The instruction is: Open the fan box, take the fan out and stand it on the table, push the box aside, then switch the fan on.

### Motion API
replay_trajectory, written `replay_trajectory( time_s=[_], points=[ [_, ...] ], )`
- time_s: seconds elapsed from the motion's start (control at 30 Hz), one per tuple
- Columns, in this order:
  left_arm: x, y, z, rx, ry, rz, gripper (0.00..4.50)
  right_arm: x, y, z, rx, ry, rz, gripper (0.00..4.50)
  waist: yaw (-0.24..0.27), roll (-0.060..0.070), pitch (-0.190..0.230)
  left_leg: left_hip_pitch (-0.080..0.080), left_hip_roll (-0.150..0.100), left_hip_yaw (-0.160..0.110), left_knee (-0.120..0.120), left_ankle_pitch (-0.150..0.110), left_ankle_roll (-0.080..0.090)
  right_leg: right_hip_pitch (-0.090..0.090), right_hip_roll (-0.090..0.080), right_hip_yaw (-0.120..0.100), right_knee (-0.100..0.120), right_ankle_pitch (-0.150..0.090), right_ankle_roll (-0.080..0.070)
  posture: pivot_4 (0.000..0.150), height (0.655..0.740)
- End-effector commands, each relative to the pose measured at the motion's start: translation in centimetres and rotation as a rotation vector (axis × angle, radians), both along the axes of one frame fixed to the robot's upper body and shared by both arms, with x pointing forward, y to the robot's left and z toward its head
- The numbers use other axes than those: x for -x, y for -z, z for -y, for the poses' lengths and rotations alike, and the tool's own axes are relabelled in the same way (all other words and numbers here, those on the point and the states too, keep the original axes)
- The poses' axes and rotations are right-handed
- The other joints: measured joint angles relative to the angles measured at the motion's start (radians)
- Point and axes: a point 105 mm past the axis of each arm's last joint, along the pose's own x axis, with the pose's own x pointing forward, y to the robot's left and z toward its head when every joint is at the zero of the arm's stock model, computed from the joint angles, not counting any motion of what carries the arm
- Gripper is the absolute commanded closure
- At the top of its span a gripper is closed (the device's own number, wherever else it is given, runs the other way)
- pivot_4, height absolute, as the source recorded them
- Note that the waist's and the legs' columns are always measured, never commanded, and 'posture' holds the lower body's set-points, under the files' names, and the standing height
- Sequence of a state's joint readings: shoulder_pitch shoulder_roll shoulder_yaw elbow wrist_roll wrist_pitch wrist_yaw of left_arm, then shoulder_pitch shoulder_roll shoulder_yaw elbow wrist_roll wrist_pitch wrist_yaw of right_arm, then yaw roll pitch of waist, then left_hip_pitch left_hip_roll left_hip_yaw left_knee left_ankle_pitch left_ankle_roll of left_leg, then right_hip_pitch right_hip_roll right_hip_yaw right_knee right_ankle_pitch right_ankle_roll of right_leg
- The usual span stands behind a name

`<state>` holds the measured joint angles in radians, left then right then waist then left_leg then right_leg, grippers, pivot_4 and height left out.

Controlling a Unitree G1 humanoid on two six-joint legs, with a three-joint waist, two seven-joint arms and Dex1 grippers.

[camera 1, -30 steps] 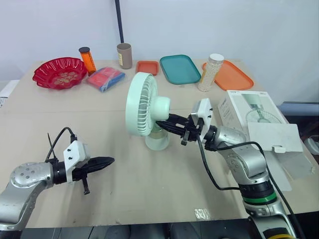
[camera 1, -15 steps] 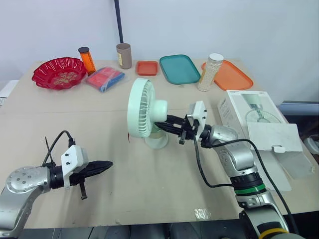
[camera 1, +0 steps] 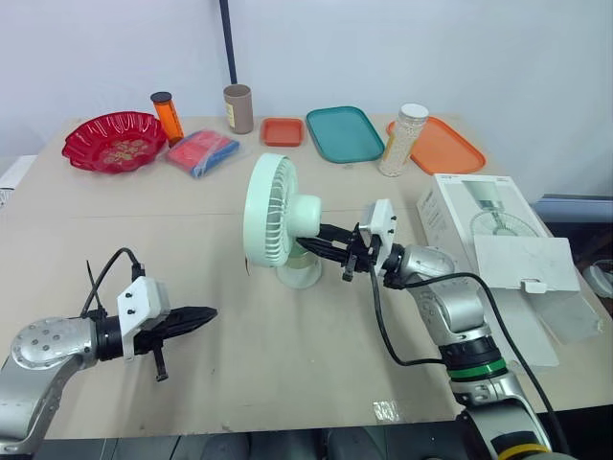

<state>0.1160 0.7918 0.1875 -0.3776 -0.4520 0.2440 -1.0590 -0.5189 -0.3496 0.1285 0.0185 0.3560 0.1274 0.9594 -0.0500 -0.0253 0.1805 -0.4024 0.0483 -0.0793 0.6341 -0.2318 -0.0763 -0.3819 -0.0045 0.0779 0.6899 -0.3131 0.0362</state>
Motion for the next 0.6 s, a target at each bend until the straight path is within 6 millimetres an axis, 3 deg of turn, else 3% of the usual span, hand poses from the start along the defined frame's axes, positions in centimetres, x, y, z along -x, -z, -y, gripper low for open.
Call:
replay_trajectory(
  time_s=[0.03,0.1,0.2,0.23,0.3,0.43,0.6],
  points=[
    [0.08,-0.45,0.45,0.012,0.021,0.025,4.50,0.48,0.17,-0.35,0.022,-0.010,0.010,3.10,0.000,0.000,0.000,0.000,0.000,0.000,0.000,0.000,0.000,0.000,0.000,0.000,0.000,0.000,0.000,0.150,0.7400],
    [0.18,-0.36,0.48,0.013,0.021,0.023,4.50,0.46,0.13,-0.27,0.021,-0.005,0.011,2.45,0.000,0.000,0.000,0.000,0.000,0.000,0.000,0.000,0.000,0.000,0.000,0.000,0.000,0.000,0.000,0.150,0.7400],
    [0.25,-0.27,0.54,0.018,0.019,0.022,4.50,0.57,0.20,-0.28,0.023,-0.011,0.010,2.45,0.000,0.000,0.000,0.000,0.000,0.000,0.000,0.000,0.000,0.000,0.000,0.000,0.000,0.000,0.000,0.150,0.7400],
    [0.25,-0.27,0.57,0.019,0.018,0.022,4.50,0.60,0.23,-0.27,0.024,-0.013,0.009,2.05,0.000,0.000,0.000,0.000,0.000,0.000,0.000,0.000,0.000,0.000,0.000,0.000,0.000,0.000,0.000,0.150,0.7400],
    [0.22,-0.32,0.63,0.022,0.016,0.026,4.50,0.62,0.27,-0.26,0.026,-0.013,0.009,1.75,0.000,0.000,0.000,0.000,0.000,0.000,0.000,0.000,0.000,0.000,0.000,0.000,0.000,0.000,0.000,0.150,0.7400],
    [0.20,-0.34,0.66,0.025,0.012,0.029,4.50,0.67,0.30,-0.18,0.027,-0.015,0.007,0.14,0.000,0.000,0.000,0.000,0.000,0.000,0.000,0.000,0.000,0.000,0.000,0.000,0.000,0.000,0.000,0.150,0.7400],
    [0.20,-0.23,0.80,0.030,0.010,0.028,4.50,0.66,0.33,0.07,0.028,-0.007,0.004,0.14,0.001,0.000,0.000,0.000,0.000,0.000,0.000,0.000,0.000,0.000,0.000,0.000,0.000,0.000,0.000,0.150,0.7400]
  ],
)
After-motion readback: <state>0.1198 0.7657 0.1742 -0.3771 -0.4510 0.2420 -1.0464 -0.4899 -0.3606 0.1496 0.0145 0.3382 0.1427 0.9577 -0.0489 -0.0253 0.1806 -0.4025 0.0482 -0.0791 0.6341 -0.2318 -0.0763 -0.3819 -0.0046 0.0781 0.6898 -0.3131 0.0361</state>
